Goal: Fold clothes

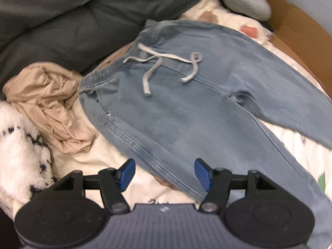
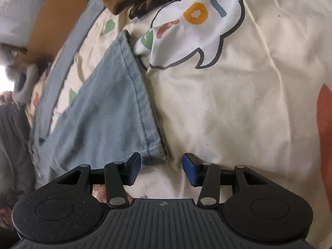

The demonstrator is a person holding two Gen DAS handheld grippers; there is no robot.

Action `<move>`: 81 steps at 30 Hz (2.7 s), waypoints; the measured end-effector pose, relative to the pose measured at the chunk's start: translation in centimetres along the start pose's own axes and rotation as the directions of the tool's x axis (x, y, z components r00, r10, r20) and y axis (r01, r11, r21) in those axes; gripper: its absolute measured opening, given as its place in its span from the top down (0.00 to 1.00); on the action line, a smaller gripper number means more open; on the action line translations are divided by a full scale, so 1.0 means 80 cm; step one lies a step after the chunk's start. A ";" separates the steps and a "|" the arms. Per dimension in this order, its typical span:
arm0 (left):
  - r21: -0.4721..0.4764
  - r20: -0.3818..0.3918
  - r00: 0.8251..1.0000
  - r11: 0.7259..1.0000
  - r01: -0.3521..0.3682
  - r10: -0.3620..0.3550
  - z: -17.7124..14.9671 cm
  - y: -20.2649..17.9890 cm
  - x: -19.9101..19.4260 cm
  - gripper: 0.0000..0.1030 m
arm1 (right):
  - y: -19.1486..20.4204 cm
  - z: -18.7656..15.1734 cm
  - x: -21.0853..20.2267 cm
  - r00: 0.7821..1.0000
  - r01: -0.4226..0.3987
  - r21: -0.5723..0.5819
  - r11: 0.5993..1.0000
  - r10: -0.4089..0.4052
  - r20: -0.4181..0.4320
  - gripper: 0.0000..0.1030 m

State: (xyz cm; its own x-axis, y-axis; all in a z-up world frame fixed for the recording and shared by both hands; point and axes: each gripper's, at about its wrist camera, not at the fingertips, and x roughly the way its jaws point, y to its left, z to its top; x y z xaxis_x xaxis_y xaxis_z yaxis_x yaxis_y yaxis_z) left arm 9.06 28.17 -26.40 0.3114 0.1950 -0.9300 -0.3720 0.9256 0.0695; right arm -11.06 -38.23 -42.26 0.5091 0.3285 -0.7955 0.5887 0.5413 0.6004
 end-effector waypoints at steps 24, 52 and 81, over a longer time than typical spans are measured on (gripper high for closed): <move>0.036 -0.106 0.994 0.999 0.034 -0.030 -0.066 -0.021 0.072 0.34 | -0.007 0.013 0.005 0.944 -0.329 0.168 0.929 0.321 0.073 0.52; -0.094 -0.125 0.986 0.991 0.098 -0.110 -0.099 0.013 0.117 0.34 | -0.060 -0.011 -0.002 0.958 -0.282 0.419 0.863 0.274 0.079 0.61; -0.183 -0.097 0.976 0.967 0.176 -0.196 -0.091 0.025 0.117 0.38 | -0.019 0.003 0.020 0.941 -0.338 0.362 0.869 0.305 0.146 0.90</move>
State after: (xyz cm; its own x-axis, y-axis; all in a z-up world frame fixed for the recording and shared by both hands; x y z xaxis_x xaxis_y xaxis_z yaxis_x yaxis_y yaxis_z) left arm 4.86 29.45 -37.61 0.2918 -0.0228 -0.9562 -0.4651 0.8702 -0.1626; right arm -10.96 -38.74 -44.44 0.7503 0.3615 -0.5535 0.5667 0.0793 0.8201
